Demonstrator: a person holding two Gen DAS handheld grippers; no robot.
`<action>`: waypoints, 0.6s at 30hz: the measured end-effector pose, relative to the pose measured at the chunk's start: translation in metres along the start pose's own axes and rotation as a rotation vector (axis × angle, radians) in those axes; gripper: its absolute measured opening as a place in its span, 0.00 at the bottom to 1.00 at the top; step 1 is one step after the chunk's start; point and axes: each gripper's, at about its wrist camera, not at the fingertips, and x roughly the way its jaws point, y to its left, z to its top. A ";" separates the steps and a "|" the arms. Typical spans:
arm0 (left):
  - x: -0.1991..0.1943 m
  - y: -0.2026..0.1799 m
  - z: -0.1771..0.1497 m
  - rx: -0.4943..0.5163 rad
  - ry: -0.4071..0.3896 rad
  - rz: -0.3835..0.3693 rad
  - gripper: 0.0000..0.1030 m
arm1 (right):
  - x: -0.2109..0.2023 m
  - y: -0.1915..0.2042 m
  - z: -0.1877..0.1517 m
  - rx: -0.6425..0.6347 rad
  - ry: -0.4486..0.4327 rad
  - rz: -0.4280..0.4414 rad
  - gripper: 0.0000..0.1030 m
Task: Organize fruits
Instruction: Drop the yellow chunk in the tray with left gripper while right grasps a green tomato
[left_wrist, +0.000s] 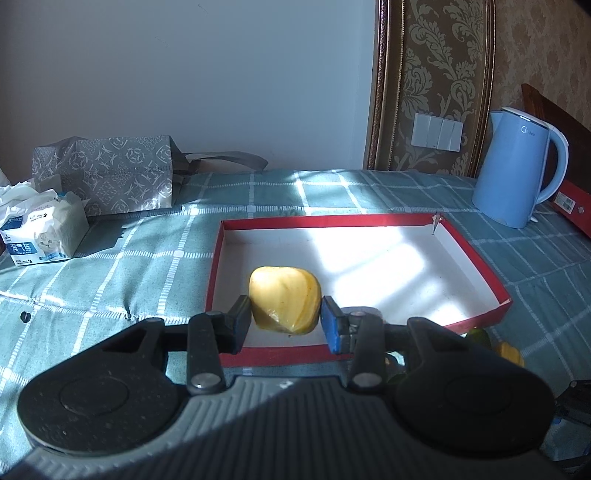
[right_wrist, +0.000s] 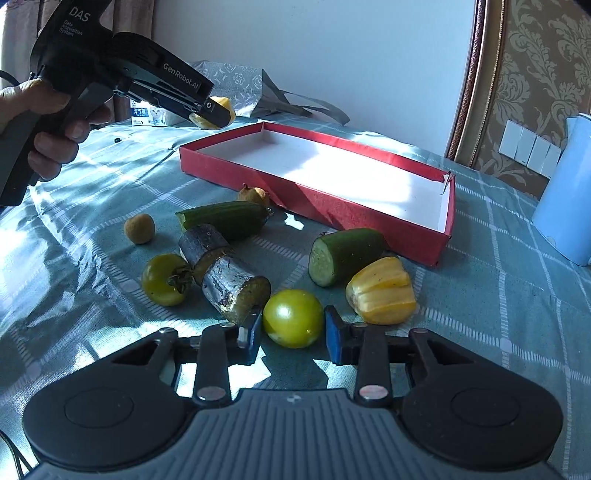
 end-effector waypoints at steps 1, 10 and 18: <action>0.002 0.000 0.001 0.001 0.003 -0.001 0.36 | -0.001 -0.001 -0.001 0.008 -0.005 -0.004 0.33; 0.031 -0.010 0.016 0.030 0.015 -0.002 0.36 | -0.026 -0.010 -0.009 0.052 -0.042 -0.011 0.33; 0.085 -0.023 0.026 0.050 0.061 0.030 0.36 | -0.039 -0.020 -0.011 0.067 -0.059 -0.030 0.33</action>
